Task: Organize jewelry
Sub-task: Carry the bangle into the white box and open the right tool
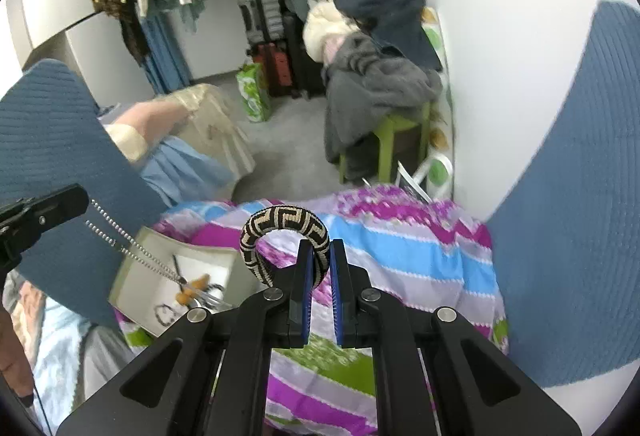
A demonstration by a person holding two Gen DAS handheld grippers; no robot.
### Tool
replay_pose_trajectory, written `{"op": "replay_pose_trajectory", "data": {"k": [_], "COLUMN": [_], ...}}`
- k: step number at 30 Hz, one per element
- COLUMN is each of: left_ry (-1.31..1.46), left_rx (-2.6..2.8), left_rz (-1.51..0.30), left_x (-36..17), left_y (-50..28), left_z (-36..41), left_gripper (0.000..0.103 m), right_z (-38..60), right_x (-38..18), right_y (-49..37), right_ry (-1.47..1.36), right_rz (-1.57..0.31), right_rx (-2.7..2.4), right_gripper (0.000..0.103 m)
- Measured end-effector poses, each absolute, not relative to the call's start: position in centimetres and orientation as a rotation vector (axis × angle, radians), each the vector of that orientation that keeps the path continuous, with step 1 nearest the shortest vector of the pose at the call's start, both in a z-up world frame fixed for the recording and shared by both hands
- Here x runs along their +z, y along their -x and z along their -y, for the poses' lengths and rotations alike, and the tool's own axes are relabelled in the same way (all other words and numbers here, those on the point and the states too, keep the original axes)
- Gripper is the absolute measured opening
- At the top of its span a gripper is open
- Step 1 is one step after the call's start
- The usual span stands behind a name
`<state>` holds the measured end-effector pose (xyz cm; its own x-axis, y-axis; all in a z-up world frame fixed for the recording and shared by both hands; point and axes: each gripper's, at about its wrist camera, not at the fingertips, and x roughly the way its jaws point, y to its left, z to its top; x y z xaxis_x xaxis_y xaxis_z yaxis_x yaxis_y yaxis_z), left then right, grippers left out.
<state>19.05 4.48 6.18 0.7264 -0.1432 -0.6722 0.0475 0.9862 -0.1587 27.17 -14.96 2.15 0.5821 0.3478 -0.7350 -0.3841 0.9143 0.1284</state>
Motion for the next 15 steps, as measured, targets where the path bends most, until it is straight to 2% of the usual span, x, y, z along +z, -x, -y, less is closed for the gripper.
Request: {"op": "replay_pose_trajectory", "data": {"k": [7,15], "left_ry": [0.119,0.141], "left_rx": [-0.067,-0.052], "left_rz": [-0.73,-0.801], "left_x": [6.5,0.8], "left_y": [-17.8,-17.4], "left_z": [-7.5,-11.1], "left_gripper": [0.003,0.003], "right_z": [10.9,5.3], "right_x": [3.1,-0.9], "right_y": [-26.5,-25.5], "right_ry": [0.042,0.056], "right_rz": [-0.816,-0.865], "right_rx": [0.468,0.524], "right_gripper": [0.006,0.007]}}
